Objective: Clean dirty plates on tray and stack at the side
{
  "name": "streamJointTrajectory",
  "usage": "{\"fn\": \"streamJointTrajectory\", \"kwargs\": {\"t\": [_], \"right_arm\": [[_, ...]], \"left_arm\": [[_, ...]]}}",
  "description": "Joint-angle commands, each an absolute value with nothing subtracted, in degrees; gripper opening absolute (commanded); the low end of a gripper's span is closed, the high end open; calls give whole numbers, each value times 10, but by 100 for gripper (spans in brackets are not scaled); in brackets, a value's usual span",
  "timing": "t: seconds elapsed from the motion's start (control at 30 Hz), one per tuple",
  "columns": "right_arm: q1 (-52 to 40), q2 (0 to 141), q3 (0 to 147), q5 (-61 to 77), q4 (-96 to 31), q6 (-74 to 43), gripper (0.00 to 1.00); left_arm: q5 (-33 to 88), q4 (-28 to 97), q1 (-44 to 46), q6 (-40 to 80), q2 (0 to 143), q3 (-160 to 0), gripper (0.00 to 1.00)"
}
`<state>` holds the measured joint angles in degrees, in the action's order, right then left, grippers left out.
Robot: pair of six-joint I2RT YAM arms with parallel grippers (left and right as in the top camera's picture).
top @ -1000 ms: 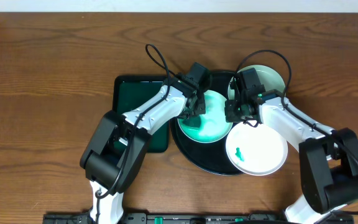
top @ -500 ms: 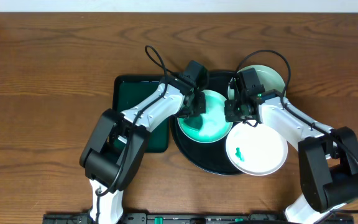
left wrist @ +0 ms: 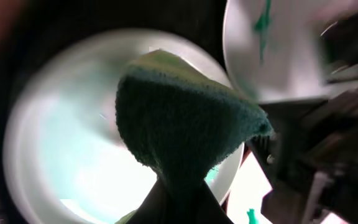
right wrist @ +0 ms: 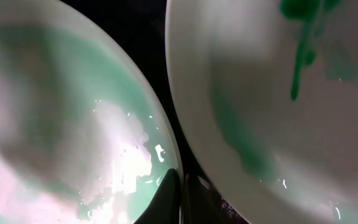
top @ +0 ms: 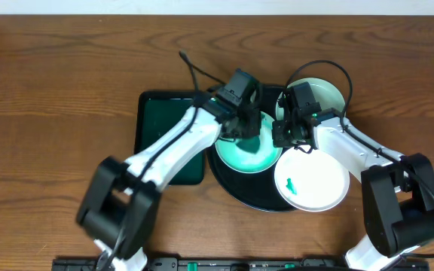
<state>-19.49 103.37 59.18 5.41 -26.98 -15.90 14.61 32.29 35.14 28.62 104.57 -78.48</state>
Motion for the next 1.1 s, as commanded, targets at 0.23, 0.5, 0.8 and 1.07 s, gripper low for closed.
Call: {"fn": "streamJointTrajectory", "kwargs": {"t": [0.23,0.5,0.8,1.07], "right_arm": [[-204,1050,590,76,-270,-152,1],[-204,1050,590,78,-270,-152,1],[-204,1050,590,78,-266,-152,1],[-204,1050,590,80,-266,-152,1]], "left_arm": [[35,324,349,266,1080,-769,7],[41,326,349,295,1171,-769,7],[194,340,349,297,1199,-769,7],[325,340,348,296,1197,-771,7]]}}
